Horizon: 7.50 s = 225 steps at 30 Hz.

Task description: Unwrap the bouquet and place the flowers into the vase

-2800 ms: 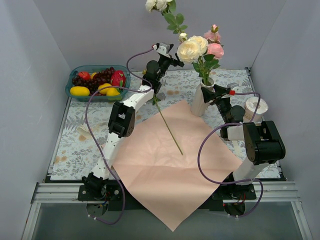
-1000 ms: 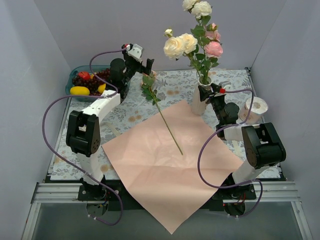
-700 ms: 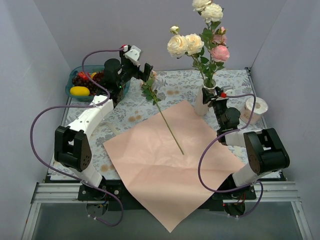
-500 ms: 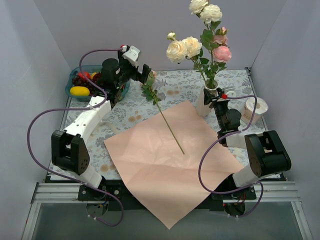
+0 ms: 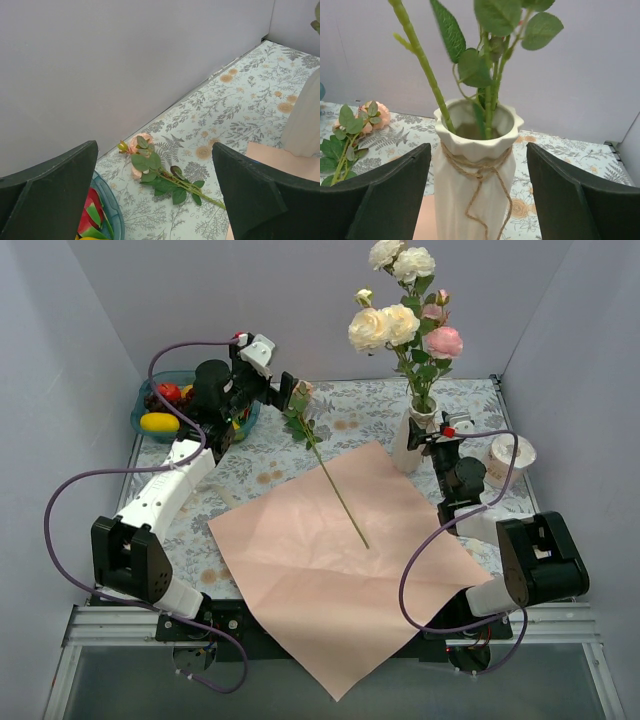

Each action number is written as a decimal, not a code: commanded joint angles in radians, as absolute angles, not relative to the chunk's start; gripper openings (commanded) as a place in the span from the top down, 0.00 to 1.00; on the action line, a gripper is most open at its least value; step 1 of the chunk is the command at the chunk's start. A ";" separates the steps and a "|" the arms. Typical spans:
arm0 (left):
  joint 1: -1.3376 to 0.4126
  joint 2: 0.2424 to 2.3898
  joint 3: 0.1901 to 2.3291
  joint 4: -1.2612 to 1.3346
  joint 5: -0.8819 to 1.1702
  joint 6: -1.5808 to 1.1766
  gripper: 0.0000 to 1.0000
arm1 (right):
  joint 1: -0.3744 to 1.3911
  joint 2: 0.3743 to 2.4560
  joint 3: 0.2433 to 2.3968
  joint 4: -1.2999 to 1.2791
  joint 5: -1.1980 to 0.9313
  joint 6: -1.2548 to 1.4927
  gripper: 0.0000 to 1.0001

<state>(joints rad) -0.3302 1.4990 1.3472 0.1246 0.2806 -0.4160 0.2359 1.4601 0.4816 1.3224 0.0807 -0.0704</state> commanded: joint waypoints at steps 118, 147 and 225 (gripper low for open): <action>-0.141 1.218 1.489 -0.865 0.207 -0.420 0.02 | 0.781 2.240 1.520 0.153 0.344 0.189 0.62; -0.123 1.200 1.390 -0.825 0.259 -0.408 0.02 | 0.738 2.298 1.706 0.109 0.391 0.173 0.42; -0.106 0.905 1.603 -0.835 0.135 -0.555 0.02 | 0.859 1.226 1.570 1.120 0.345 -0.799 0.99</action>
<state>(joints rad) -0.1093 0.9028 1.6283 -0.8593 0.1040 -0.5713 0.8730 1.2282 1.6199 0.9592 0.2520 -0.6468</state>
